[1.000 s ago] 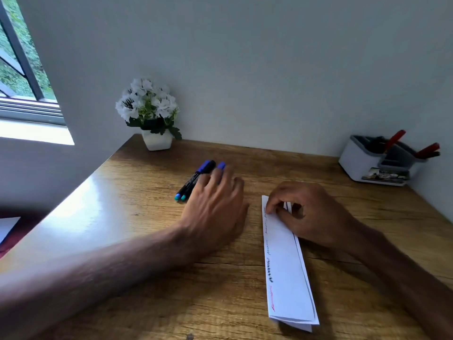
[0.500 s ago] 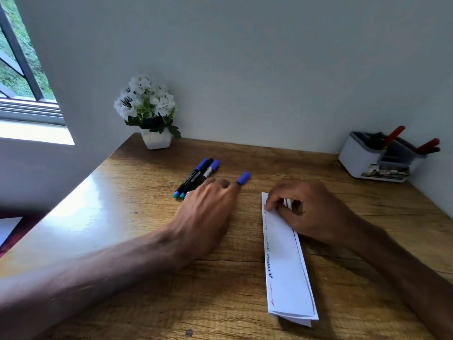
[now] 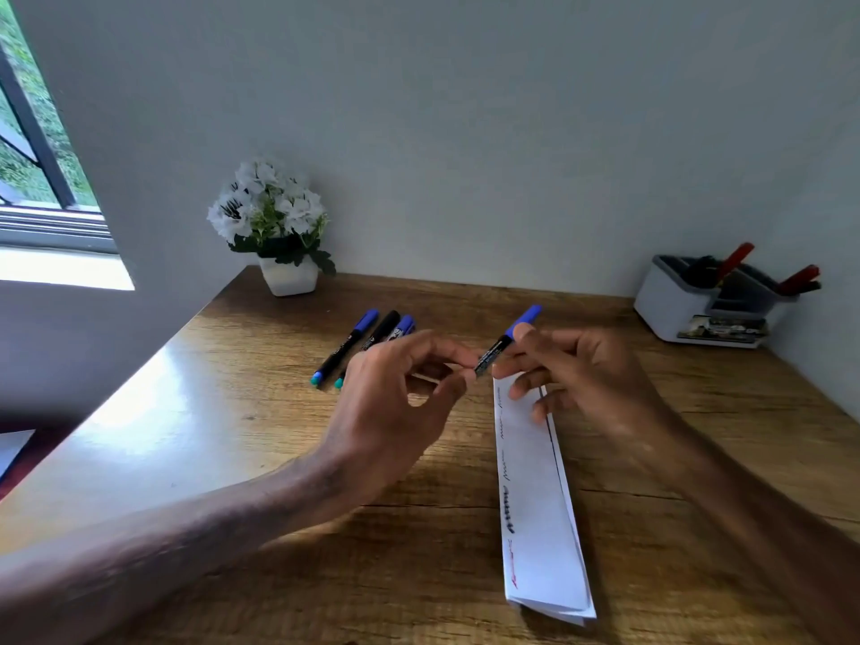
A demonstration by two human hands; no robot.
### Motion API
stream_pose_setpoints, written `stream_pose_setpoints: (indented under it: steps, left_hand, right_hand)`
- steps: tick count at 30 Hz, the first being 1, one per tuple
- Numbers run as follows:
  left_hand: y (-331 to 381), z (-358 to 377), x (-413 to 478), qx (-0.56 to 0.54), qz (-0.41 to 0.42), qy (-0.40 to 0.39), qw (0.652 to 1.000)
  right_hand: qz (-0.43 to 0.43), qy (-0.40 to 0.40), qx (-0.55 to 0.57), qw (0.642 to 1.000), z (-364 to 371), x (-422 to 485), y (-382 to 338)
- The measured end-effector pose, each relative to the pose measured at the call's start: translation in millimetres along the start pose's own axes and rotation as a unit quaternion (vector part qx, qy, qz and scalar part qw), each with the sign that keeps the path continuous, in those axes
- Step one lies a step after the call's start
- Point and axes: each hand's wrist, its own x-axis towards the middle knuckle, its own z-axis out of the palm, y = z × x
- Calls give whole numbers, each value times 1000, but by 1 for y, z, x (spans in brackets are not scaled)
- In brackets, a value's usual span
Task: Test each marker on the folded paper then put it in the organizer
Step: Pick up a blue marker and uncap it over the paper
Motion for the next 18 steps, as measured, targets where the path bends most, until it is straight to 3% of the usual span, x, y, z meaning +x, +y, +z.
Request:
stream_pose_setpoints:
  steps: [8, 14, 18]
  left_hand:
    - [2, 8, -8, -70, 36, -49, 996]
    - [-7, 7, -8, -42, 23, -73, 996]
    - [-6, 7, -8, -34, 18, -83, 996]
  right_hand:
    - [68, -11, 174, 982, -5, 1, -5]
    - [84, -7, 193, 977, -15, 5, -1]
    - [90, -21, 148, 985, -15, 6, -3]
